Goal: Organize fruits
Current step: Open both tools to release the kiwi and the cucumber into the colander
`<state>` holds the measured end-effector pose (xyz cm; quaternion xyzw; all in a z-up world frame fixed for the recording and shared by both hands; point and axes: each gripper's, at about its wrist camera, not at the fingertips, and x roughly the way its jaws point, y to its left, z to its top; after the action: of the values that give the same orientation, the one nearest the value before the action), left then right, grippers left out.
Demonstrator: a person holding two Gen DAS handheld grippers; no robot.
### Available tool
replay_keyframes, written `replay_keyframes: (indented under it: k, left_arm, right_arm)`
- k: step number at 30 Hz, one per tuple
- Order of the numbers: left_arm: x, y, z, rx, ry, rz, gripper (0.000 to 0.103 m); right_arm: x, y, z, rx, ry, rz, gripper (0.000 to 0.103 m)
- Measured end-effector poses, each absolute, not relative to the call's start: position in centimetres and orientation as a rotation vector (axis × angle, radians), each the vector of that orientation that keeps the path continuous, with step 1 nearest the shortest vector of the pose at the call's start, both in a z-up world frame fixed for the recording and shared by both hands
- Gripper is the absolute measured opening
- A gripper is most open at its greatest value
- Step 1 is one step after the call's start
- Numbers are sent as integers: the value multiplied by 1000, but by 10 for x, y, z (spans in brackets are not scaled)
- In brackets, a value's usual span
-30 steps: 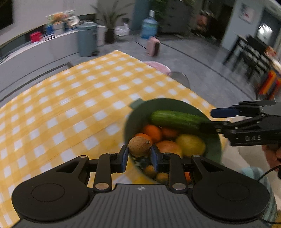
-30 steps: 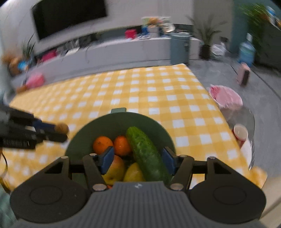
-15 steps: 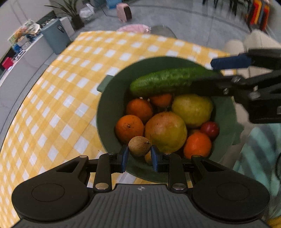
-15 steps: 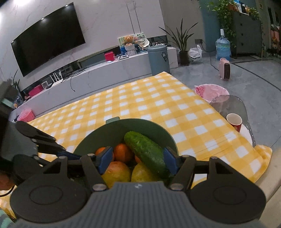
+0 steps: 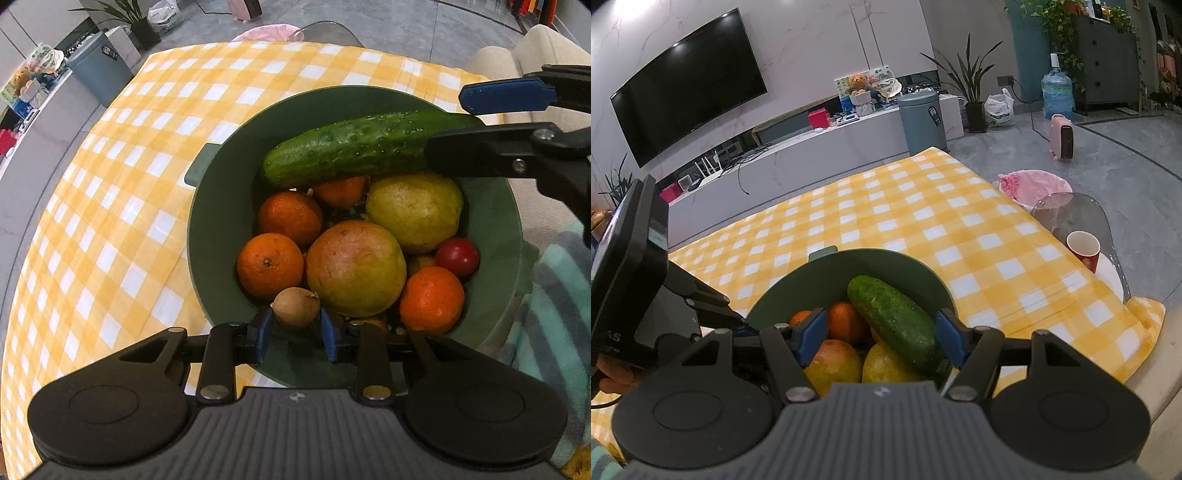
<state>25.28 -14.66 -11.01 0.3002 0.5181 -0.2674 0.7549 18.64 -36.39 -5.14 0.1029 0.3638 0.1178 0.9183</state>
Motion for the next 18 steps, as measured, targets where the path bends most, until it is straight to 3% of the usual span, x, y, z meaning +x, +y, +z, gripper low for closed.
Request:
replay_keyframes:
  k: [5, 9, 14, 18]
  left_arm:
    - [244, -142, -99, 636, 1106, -596, 45]
    - [229, -134, -70, 613, 1032, -584, 45]
    - [200, -107, -20, 465, 914, -520, 51]
    - [171, -89, 19, 334, 787, -444, 59]
  right_arm:
    - [183, -363, -46, 196, 746, 247, 63]
    - [178, -364, -33, 194, 718, 262, 65]
    - [162, -360, 2, 166, 621, 286, 72]
    - [142, -356, 28, 161, 533, 282, 88]
